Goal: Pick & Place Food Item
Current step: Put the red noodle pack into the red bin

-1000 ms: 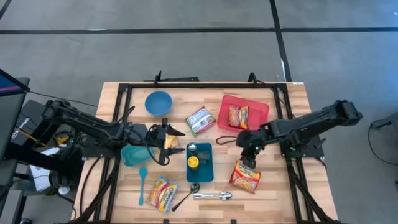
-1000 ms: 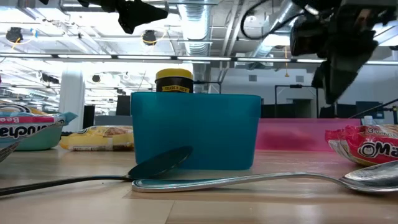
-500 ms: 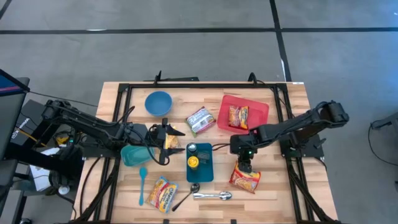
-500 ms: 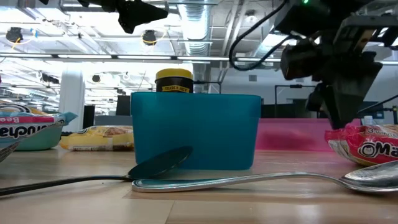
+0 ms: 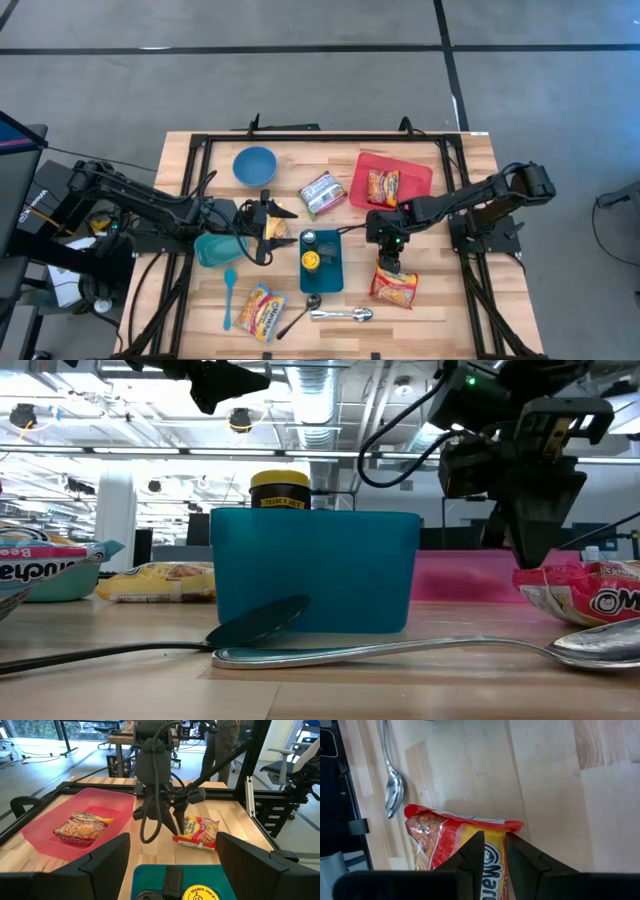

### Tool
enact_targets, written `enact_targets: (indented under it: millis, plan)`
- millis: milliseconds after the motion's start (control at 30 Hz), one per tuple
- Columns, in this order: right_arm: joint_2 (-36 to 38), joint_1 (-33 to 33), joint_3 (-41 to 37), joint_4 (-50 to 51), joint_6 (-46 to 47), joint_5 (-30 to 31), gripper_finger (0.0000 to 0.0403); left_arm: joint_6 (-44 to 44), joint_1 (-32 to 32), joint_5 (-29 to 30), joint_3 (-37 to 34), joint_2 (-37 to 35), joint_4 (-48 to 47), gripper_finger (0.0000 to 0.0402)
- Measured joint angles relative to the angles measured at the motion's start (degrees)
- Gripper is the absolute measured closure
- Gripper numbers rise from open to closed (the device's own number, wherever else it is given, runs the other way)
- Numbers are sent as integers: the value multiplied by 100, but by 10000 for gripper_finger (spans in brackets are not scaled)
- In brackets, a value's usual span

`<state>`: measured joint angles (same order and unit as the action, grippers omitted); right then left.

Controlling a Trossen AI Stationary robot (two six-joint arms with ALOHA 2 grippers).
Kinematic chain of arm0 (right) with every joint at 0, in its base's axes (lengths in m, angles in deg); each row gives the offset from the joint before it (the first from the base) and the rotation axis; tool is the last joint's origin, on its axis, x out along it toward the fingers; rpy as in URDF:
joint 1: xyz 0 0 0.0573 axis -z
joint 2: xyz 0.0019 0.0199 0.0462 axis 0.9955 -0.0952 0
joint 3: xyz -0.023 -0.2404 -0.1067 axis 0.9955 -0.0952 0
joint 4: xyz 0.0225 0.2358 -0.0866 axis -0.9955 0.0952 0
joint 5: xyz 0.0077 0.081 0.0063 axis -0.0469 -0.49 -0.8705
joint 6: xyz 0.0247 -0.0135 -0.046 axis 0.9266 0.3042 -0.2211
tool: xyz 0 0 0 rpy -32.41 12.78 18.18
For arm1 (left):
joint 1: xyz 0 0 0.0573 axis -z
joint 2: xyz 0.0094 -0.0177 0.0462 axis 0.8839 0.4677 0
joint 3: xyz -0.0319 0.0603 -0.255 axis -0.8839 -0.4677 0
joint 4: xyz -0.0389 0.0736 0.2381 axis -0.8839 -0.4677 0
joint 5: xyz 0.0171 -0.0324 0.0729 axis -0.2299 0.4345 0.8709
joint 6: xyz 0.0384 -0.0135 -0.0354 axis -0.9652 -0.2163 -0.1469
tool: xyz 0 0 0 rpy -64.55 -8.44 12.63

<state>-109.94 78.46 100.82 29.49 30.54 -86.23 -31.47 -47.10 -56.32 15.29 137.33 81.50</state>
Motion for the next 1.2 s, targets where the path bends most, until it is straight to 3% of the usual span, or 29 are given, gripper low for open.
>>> enact_targets:
  millis: [900,1200]
  plan:
    - [-397,-79,-4,-193,11,-115,332,1,-1,-2,0,0,1,112]
    - [-686,-104,7,-511,9,-431,343,0,0,0,0,0,1,112]
